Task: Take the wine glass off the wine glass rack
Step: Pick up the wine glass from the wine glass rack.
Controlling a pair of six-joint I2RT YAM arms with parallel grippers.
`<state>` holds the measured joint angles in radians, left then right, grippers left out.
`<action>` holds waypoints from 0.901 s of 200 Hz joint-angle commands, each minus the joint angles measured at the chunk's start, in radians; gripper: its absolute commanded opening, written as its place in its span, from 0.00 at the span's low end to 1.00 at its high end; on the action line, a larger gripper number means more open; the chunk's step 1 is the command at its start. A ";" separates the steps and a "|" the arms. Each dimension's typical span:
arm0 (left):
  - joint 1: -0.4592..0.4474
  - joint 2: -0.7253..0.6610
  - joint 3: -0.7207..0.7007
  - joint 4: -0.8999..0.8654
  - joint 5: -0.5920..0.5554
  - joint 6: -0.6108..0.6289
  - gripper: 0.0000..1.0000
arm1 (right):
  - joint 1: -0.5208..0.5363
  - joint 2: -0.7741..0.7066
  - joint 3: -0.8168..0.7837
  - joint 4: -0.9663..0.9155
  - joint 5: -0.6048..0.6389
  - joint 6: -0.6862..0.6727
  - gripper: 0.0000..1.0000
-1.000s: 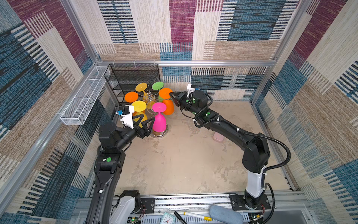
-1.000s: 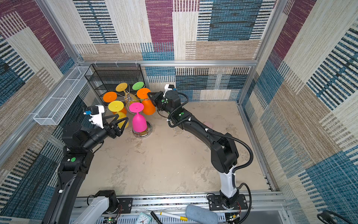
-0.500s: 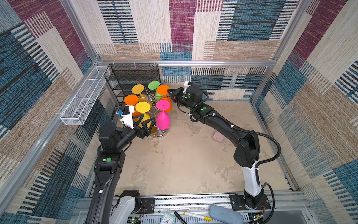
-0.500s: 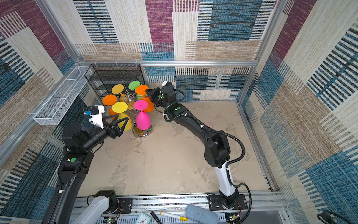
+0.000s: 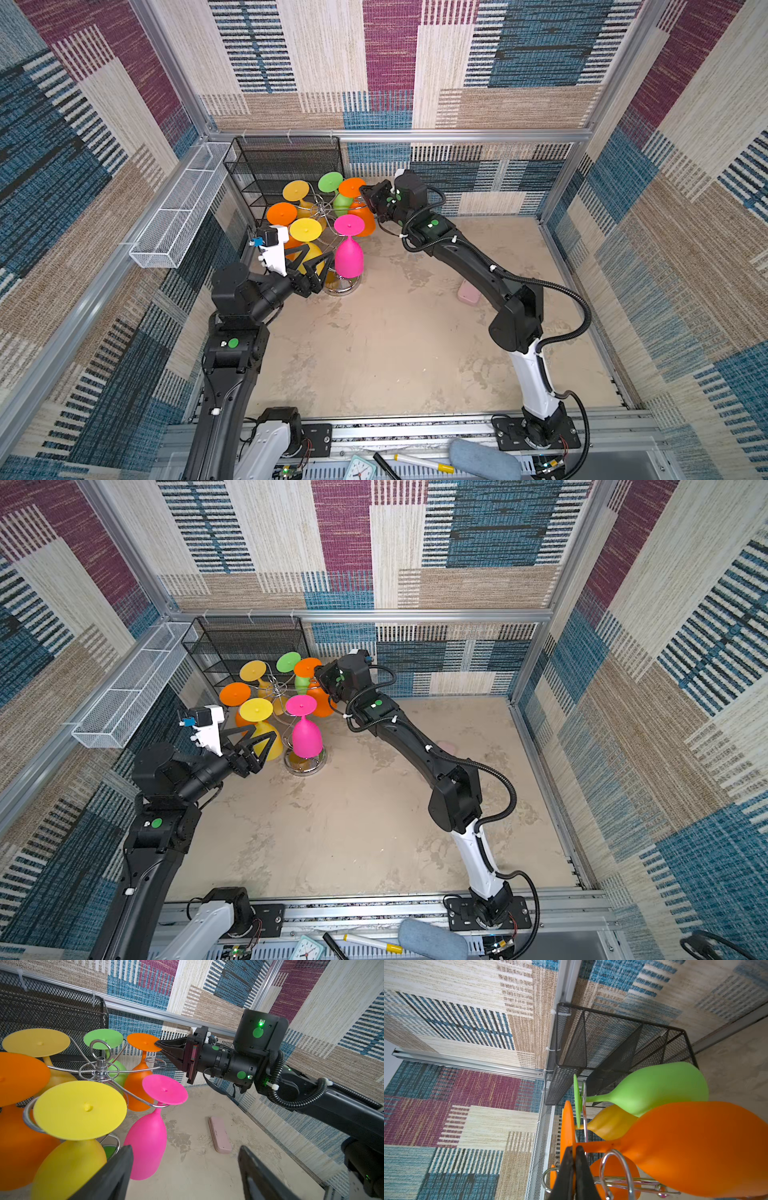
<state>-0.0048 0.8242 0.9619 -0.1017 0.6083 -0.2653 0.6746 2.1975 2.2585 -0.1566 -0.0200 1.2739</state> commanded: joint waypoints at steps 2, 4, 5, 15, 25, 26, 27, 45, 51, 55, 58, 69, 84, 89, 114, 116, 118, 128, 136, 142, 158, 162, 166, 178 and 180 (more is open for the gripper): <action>0.000 0.001 0.000 0.038 0.010 0.043 0.82 | 0.002 0.006 0.021 -0.006 0.051 -0.038 0.00; 0.000 0.001 0.000 0.038 0.011 0.043 0.82 | 0.003 0.006 0.021 -0.006 0.053 -0.041 0.00; 0.000 0.001 -0.001 0.039 0.011 0.043 0.82 | 0.002 0.007 0.022 -0.006 0.055 -0.043 0.00; 0.000 0.002 -0.002 0.038 0.013 0.043 0.82 | 0.003 0.007 0.024 -0.006 0.069 -0.052 0.00; 0.000 0.002 -0.001 0.038 0.010 0.043 0.82 | 0.002 0.004 0.022 -0.008 0.084 -0.064 0.00; 0.000 0.002 -0.002 0.038 0.010 0.043 0.82 | 0.001 0.004 0.022 -0.008 0.085 -0.065 0.00; 0.000 0.002 -0.002 0.038 0.010 0.042 0.82 | 0.001 0.004 0.022 -0.008 0.086 -0.067 0.00; 0.000 0.004 -0.002 0.039 0.011 0.044 0.82 | 0.001 -0.008 0.014 -0.002 0.113 -0.093 0.00; -0.002 0.004 -0.002 0.039 0.011 0.044 0.82 | -0.001 -0.013 0.008 0.001 0.121 -0.099 0.00; -0.001 0.004 -0.002 0.039 0.011 0.044 0.82 | -0.001 -0.018 0.004 0.004 0.126 -0.102 0.00; -0.003 0.003 -0.002 0.039 0.011 0.044 0.82 | -0.001 -0.022 0.000 0.006 0.128 -0.105 0.00; -0.001 0.004 -0.003 0.039 0.011 0.045 0.82 | -0.004 -0.037 -0.022 0.016 0.139 -0.108 0.00; -0.003 0.004 -0.002 0.039 0.011 0.044 0.82 | -0.012 -0.061 -0.057 0.034 0.143 -0.112 0.00; -0.003 0.004 -0.002 0.040 0.011 0.044 0.82 | -0.015 -0.069 -0.074 0.040 0.145 -0.111 0.00; -0.003 0.005 -0.002 0.038 0.010 0.044 0.82 | -0.027 -0.137 -0.187 0.106 0.160 -0.126 0.00; -0.003 0.006 -0.002 0.039 0.011 0.044 0.82 | -0.028 -0.143 -0.199 0.113 0.162 -0.128 0.00; -0.003 0.006 -0.003 0.038 0.011 0.044 0.82 | -0.029 -0.150 -0.205 0.119 0.164 -0.129 0.00; -0.003 0.007 -0.002 0.039 0.012 0.043 0.82 | -0.032 -0.180 -0.256 0.146 0.176 -0.140 0.00; -0.005 0.007 -0.002 0.040 0.011 0.043 0.82 | -0.036 -0.202 -0.290 0.162 0.186 -0.151 0.00; -0.004 0.008 -0.002 0.038 0.011 0.043 0.82 | -0.037 -0.219 -0.312 0.171 0.193 -0.161 0.00; -0.004 0.009 -0.003 0.040 0.009 0.045 0.82 | -0.041 -0.264 -0.368 0.198 0.206 -0.199 0.00; -0.004 0.009 -0.003 0.039 0.008 0.044 0.82 | -0.041 -0.277 -0.386 0.205 0.211 -0.212 0.00; -0.005 0.009 -0.003 0.038 0.007 0.044 0.82 | -0.041 -0.288 -0.404 0.215 0.215 -0.227 0.00; -0.008 0.010 -0.003 0.039 0.003 0.044 0.82 | -0.041 -0.339 -0.470 0.244 0.231 -0.281 0.00; -0.009 0.010 -0.004 0.039 0.003 0.044 0.82 | -0.041 -0.350 -0.483 0.248 0.234 -0.287 0.00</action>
<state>-0.0093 0.8318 0.9611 -0.1017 0.6083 -0.2623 0.6346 1.9186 1.8545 -0.0181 0.1661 1.0931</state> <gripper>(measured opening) 0.822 0.066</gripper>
